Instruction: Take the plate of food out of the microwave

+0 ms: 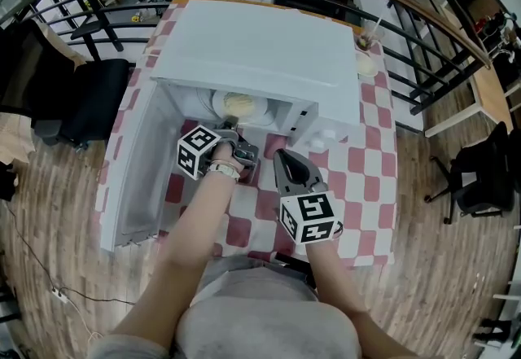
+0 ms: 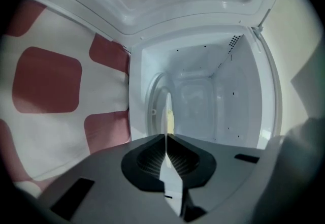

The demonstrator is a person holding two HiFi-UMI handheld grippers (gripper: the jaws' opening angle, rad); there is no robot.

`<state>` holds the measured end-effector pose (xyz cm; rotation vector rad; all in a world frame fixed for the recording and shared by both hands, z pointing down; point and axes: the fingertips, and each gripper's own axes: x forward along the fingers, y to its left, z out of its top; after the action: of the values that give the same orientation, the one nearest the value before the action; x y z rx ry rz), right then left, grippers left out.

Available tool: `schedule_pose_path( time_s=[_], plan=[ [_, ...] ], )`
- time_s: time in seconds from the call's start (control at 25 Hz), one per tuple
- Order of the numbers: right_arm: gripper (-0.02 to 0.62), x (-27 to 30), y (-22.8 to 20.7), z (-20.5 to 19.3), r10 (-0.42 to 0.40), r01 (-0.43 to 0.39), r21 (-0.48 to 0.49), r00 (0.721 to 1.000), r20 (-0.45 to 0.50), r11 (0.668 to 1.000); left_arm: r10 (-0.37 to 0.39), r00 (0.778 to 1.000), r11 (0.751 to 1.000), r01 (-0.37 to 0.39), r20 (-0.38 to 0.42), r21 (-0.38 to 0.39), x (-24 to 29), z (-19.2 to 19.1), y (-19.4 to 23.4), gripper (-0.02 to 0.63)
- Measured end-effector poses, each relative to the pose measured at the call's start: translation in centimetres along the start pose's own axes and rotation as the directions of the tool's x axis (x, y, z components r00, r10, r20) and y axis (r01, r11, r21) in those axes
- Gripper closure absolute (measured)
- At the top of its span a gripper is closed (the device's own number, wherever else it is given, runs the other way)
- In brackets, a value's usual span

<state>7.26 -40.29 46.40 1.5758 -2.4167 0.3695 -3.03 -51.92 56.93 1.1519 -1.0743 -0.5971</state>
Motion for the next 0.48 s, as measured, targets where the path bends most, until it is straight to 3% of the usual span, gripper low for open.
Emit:
schedule_pose_path(
  time_s=[0.48],
  plan=[
    [0.569,-0.5,0.1,1.2,0.002,-0.001,-0.018,0.999,0.033,1.000,-0.059,0.998,0.998,0.059,0.008,0.007,-1.4,-0.2,-0.9,0.592]
  ],
)
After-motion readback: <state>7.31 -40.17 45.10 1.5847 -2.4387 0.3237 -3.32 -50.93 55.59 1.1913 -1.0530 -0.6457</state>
